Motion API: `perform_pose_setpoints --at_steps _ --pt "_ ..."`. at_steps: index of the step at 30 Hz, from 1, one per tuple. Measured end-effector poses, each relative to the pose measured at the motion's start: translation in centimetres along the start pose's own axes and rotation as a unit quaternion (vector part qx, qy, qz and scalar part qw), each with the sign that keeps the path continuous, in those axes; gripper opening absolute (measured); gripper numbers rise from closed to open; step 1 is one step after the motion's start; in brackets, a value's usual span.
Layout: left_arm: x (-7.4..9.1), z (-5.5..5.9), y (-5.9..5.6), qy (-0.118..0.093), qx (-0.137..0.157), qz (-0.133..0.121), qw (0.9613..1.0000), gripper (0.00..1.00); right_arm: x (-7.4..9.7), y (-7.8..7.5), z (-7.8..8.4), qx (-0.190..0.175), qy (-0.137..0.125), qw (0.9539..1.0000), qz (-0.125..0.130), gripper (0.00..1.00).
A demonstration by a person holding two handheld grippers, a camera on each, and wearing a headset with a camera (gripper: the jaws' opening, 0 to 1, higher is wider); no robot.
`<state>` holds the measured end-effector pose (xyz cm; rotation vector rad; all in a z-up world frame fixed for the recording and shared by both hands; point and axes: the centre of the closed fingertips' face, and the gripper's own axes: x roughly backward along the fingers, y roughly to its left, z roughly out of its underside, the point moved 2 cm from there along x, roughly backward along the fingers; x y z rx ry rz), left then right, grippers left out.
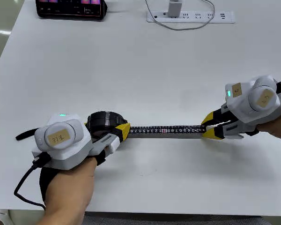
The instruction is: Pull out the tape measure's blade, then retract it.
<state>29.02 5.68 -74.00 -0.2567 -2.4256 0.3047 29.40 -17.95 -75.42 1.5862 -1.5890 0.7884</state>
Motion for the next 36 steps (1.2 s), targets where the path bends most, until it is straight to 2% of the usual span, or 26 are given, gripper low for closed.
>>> perform_pose_setpoints --at_steps 36 --pt "0.1 -0.1 0.1 -0.005 0.012 0.010 0.9999 0.56 -2.9 0.1 -3.9 0.011 -0.025 0.9994 -0.020 0.10"
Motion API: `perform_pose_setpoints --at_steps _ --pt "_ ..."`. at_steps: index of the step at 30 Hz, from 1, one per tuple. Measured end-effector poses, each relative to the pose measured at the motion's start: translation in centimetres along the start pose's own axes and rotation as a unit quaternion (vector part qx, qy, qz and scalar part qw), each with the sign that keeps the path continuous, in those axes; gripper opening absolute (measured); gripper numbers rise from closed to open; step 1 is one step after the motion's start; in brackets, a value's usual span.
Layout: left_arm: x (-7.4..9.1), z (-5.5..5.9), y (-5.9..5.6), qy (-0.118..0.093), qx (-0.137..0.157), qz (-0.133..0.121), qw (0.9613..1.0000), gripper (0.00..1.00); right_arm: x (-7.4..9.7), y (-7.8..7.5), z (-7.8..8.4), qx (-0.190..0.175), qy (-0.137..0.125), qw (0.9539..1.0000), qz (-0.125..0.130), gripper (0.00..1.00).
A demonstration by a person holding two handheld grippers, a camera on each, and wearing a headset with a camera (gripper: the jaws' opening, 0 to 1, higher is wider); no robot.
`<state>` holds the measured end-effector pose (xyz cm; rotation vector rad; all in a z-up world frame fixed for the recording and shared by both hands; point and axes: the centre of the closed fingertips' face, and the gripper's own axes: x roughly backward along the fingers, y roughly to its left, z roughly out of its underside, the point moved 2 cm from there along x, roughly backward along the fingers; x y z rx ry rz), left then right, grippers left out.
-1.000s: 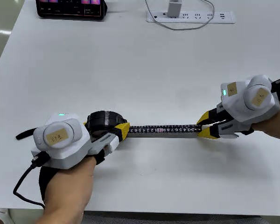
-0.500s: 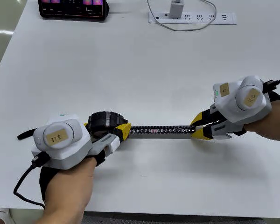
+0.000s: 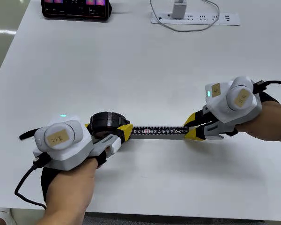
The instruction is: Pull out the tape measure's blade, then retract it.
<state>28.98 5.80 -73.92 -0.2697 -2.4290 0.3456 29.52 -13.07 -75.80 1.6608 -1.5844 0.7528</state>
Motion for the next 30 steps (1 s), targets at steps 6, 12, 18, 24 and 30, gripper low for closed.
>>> perform_pose_setpoints --at_steps 6,12,18,24,30 --pt "0.0 0.0 0.0 0.000 0.000 0.001 1.0000 0.56 -0.5 0.0 -0.5 0.001 -0.005 1.0000 -0.003 0.10" --pt "0.0 0.0 0.0 -0.001 0.001 0.002 1.0000 0.56 -1.0 0.0 -1.3 0.000 -0.013 0.9999 -0.006 0.10" --pt "0.0 0.0 0.0 -0.001 0.002 0.004 1.0000 0.56 -1.6 0.0 -2.1 0.001 -0.020 0.9998 -0.009 0.10" --pt "-0.1 0.0 0.0 -0.001 0.004 0.005 1.0000 0.56 -2.0 0.0 -2.6 0.002 -0.024 0.9996 -0.012 0.10" --pt "0.0 0.0 0.1 -0.002 0.006 0.006 1.0000 0.57 -2.5 -0.1 -3.0 0.003 -0.029 0.9995 -0.015 0.10"
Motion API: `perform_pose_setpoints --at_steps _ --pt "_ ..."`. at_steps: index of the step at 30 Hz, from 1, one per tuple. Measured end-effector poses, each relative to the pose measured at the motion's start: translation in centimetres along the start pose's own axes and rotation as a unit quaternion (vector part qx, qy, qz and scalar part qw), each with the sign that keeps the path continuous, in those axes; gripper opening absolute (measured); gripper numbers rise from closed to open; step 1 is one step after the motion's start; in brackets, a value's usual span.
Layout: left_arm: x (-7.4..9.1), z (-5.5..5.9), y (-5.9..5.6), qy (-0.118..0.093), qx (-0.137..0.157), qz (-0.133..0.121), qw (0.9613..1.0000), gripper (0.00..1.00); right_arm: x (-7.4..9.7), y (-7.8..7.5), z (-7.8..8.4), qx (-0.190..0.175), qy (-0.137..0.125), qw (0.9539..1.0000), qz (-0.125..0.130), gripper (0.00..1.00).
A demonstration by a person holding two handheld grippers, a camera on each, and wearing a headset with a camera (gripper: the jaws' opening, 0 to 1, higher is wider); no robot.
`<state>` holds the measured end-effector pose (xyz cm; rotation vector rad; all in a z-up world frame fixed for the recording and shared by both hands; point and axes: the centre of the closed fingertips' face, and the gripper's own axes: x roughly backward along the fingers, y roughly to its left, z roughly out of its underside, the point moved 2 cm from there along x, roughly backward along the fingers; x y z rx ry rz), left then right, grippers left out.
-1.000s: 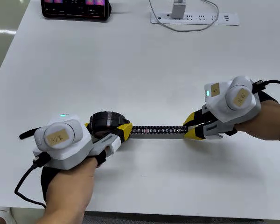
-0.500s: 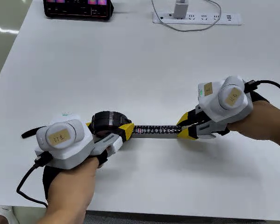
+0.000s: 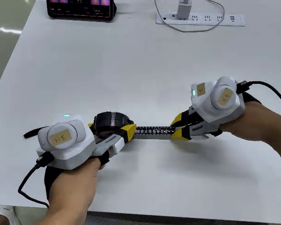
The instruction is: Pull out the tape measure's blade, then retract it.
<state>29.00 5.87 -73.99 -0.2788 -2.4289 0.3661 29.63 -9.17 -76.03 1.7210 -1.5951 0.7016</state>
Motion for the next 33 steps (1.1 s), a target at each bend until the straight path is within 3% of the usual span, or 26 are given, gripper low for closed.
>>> perform_pose_setpoints --at_steps 33 --pt "0.0 0.0 0.1 0.000 0.007 0.004 1.0000 0.57 -2.0 0.2 -2.6 -0.001 -0.026 0.9996 -0.011 0.10"
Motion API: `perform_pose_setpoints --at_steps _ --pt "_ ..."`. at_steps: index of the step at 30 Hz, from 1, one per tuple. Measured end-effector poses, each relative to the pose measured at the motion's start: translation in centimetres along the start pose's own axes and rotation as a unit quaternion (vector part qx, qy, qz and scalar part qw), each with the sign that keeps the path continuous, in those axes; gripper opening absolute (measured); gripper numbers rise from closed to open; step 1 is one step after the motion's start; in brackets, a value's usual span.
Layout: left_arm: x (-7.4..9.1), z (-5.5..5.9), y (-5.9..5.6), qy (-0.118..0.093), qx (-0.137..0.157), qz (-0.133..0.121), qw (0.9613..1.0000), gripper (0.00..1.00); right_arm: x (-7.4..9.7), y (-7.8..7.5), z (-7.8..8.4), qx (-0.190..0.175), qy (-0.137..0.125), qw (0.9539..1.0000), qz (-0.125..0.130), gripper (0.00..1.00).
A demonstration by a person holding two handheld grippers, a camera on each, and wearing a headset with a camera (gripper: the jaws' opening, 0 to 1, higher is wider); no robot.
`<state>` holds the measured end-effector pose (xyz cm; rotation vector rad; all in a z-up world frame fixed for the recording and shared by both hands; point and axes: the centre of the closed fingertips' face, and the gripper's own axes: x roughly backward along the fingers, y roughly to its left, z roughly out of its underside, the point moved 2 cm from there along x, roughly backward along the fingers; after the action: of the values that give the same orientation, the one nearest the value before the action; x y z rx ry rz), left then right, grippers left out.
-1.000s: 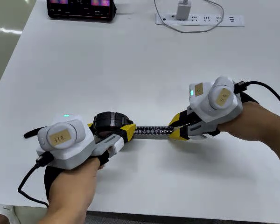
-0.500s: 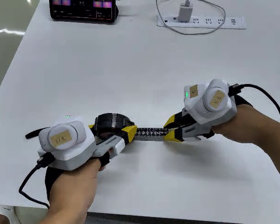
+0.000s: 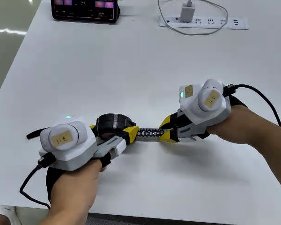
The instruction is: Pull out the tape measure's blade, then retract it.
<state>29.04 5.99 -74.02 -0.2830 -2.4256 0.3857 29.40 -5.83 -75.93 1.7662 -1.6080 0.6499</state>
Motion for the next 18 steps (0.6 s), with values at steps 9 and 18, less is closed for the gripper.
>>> perform_pose_setpoints --at_steps 9,18 --pt "0.0 0.0 0.0 0.001 0.000 0.001 1.0000 0.57 -0.8 -0.1 -0.7 0.003 -0.006 1.0000 -0.003 0.10" --pt "0.0 0.0 0.0 0.001 0.000 0.001 1.0000 0.57 -1.6 -0.1 -1.6 0.005 -0.016 0.9998 -0.006 0.10"
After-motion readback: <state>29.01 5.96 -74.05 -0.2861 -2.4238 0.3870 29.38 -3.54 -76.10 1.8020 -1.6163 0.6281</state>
